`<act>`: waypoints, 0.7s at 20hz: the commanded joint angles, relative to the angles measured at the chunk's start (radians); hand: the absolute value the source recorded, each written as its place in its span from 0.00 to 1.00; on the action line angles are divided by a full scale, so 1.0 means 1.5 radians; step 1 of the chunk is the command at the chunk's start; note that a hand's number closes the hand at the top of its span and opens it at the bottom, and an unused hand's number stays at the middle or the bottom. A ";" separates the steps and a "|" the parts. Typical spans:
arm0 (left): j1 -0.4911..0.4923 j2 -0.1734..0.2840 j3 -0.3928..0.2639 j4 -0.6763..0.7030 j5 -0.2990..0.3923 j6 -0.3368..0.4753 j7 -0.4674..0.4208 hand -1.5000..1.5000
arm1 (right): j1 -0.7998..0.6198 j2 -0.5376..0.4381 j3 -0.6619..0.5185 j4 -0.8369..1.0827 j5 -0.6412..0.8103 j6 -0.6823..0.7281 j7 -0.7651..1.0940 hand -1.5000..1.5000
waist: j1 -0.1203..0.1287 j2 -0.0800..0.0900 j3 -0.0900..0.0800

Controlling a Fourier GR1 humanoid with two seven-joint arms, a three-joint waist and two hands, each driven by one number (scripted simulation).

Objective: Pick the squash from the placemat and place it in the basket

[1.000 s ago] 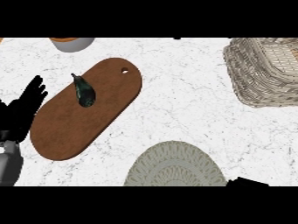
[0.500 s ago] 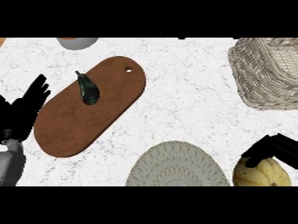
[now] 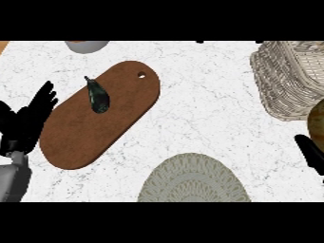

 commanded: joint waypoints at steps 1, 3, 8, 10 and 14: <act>-0.026 -0.008 0.002 0.001 -0.006 0.010 0.018 0.50 | -0.082 -0.048 -0.075 0.084 -0.010 0.006 0.009 1.00 | 0.000 0.001 0.001; -0.015 -0.034 -0.015 0.030 -0.025 0.022 -0.016 0.50 | -0.142 -0.105 -0.137 0.154 -0.073 0.044 0.011 1.00 | -0.003 0.002 0.001; -0.017 -0.008 0.007 -0.031 0.001 -0.004 0.039 0.50 | -0.089 -0.117 -0.150 0.289 -0.012 0.014 -0.166 1.00 | 0.002 0.002 0.001; -0.005 -0.005 0.017 0.004 -0.011 -0.009 0.005 0.50 | -0.119 -0.128 -0.163 0.345 -0.046 0.026 -0.180 1.00 | 0.001 0.002 0.001; -0.030 -0.008 0.023 0.052 -0.019 -0.013 -0.023 0.50 | -0.090 -0.149 -0.184 0.469 0.001 -0.006 -0.331 1.00 | 0.002 0.004 0.001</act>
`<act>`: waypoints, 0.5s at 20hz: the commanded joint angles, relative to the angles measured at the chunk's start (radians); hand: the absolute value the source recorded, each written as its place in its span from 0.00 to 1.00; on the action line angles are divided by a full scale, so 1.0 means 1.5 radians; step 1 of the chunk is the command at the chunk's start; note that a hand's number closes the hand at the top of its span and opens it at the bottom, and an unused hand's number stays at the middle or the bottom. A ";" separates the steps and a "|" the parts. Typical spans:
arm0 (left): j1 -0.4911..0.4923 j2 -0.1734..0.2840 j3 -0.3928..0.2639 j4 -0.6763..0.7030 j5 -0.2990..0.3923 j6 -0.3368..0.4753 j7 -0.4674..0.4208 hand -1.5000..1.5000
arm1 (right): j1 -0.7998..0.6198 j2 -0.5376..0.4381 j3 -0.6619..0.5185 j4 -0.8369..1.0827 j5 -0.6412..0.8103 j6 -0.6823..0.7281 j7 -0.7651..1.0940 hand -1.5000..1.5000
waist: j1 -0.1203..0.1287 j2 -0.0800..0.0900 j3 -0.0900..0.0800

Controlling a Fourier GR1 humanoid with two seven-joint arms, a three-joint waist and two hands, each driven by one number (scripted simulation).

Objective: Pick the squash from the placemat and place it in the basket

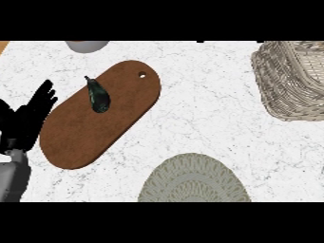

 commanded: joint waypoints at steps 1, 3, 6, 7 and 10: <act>-0.011 -0.009 0.000 0.004 -0.007 0.007 0.014 0.50 | -0.024 -0.028 -0.021 0.151 0.022 -0.025 -0.117 1.00 | 0.003 0.001 0.000; 0.006 -0.033 -0.025 -0.025 -0.024 0.022 0.022 0.50 | -0.008 0.013 -0.006 0.177 0.032 -0.064 -0.159 1.00 | 0.004 0.000 0.000; -0.017 -0.009 0.004 -0.011 -0.009 0.002 0.014 0.50 | -0.040 -0.016 -0.032 0.288 0.028 -0.075 -0.225 1.00 | 0.004 0.001 0.000; -0.023 -0.002 0.010 0.001 0.005 -0.022 0.023 0.50 | -0.021 -0.001 -0.010 0.269 0.034 -0.076 -0.229 1.00 | 0.001 0.000 0.000; -0.002 0.003 0.017 -0.010 0.001 -0.015 0.010 0.50 | -0.014 0.015 -0.057 0.247 0.072 -0.175 -0.140 1.00 | 0.001 -0.001 0.000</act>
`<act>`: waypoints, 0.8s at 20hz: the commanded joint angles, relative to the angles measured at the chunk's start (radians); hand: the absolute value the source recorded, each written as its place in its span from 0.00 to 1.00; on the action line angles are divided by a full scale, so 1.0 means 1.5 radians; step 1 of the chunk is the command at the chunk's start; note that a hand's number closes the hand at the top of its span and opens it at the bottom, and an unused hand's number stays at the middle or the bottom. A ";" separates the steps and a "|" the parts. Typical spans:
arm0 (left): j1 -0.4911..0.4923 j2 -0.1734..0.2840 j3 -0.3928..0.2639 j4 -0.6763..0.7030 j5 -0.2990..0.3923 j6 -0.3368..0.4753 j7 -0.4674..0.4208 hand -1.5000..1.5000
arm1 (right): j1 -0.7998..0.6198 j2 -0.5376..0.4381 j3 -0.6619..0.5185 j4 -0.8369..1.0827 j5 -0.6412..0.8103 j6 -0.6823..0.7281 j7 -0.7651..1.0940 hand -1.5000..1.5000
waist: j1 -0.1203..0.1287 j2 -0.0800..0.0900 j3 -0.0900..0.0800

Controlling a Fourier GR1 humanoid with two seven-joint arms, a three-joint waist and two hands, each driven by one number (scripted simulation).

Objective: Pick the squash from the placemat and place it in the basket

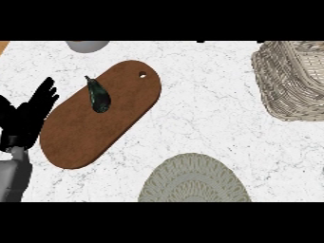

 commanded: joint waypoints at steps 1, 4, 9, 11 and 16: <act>0.040 0.007 0.005 -0.013 0.002 -0.018 -0.026 0.50 | -0.017 0.023 -0.035 0.055 0.034 -0.099 0.034 0.00 | 0.007 0.000 0.000; -0.003 0.018 0.028 0.022 0.012 -0.026 -0.006 0.50 | -0.030 0.003 -0.013 0.176 0.031 -0.078 -0.057 0.00 | 0.002 0.001 0.000; 0.032 -0.010 0.002 -0.027 -0.008 -0.013 0.000 0.50 | -0.084 -0.026 -0.010 0.292 0.017 -0.073 -0.169 0.00 | 0.003 0.000 0.000; -0.003 -0.019 0.003 0.003 -0.007 -0.011 0.000 0.50 | -0.112 -0.024 -0.020 0.307 -0.002 -0.078 -0.170 0.00 | 0.002 0.001 0.000; 0.059 -0.035 -0.012 -0.042 -0.026 0.002 -0.019 0.50 | -0.109 -0.001 -0.081 0.287 -0.063 -0.107 -0.100 0.00 | 0.000 -0.003 0.000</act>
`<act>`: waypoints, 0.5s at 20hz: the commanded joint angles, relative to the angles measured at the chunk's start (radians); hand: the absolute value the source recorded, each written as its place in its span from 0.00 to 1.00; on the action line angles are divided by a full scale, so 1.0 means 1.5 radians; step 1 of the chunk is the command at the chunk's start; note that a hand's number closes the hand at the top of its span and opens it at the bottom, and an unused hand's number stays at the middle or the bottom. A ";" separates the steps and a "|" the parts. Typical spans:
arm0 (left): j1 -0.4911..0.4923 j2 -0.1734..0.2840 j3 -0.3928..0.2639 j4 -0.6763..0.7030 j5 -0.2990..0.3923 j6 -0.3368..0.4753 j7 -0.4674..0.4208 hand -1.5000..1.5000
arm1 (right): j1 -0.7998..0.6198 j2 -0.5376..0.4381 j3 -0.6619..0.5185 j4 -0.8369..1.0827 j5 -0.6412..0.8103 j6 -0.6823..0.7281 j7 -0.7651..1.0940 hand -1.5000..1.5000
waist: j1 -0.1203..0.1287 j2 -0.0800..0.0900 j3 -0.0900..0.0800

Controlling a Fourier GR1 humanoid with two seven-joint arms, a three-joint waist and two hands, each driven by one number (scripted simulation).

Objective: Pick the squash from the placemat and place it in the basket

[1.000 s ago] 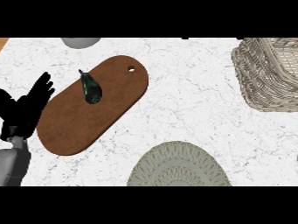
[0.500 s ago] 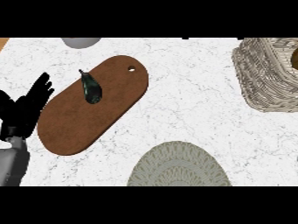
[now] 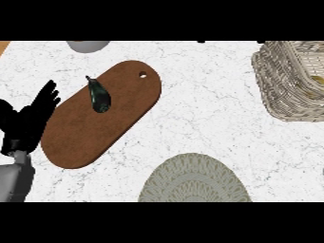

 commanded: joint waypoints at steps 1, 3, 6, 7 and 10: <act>-0.001 -0.002 0.002 -0.004 -0.004 0.007 0.001 0.50 | -0.041 -0.029 -0.082 0.052 -0.070 -0.004 0.018 0.00 | 0.000 0.001 0.000; 0.016 0.005 -0.001 -0.023 -0.009 -0.001 -0.009 0.50 | -0.050 -0.056 -0.124 0.074 -0.104 0.002 0.041 0.00 | 0.002 0.000 0.001; 0.007 0.018 0.019 0.016 0.012 -0.024 -0.014 0.50 | -0.036 -0.100 -0.182 0.132 -0.155 0.032 0.041 0.00 | -0.002 0.002 0.000; -0.019 0.006 0.013 0.004 0.016 -0.012 0.024 0.50 | -0.064 -0.129 -0.186 0.151 -0.159 0.037 0.057 0.00 | -0.001 0.002 0.001; 0.009 -0.007 0.000 -0.004 -0.007 0.002 -0.004 0.50 | 0.006 -0.209 -0.229 0.234 -0.193 0.140 -0.003 0.00 | -0.003 0.004 0.002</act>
